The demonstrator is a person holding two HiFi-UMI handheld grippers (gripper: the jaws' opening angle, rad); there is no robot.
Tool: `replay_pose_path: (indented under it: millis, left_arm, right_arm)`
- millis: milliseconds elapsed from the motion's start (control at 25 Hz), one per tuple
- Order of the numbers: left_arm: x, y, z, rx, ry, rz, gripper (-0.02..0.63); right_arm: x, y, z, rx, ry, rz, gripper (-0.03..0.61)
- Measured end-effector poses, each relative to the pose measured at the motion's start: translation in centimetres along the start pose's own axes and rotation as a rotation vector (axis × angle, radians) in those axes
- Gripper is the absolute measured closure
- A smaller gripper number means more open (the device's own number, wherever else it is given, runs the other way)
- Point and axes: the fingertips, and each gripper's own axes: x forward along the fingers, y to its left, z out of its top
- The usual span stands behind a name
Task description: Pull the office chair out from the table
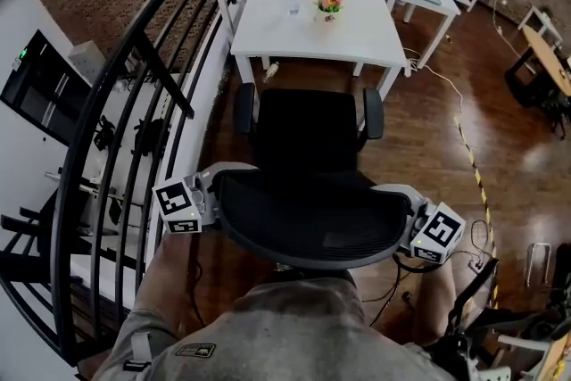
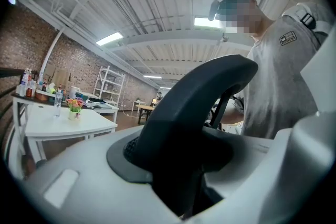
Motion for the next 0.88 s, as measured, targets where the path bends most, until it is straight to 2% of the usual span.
replay_pose_path:
  millis: [360,880]
  left_arm:
    - [-1.0,-4.2,-0.1,-0.012,-0.001,0.021,0.416]
    - [-0.2,-9.2,-1.2,-0.025,-0.006,0.080,0.408]
  right_arm:
    - [-1.6,4.1,-0.2,-0.003,0.008,0.025,0.417]
    - [-4.5,7.1,-1.7,-0.039,0.006,0.081,0.419]
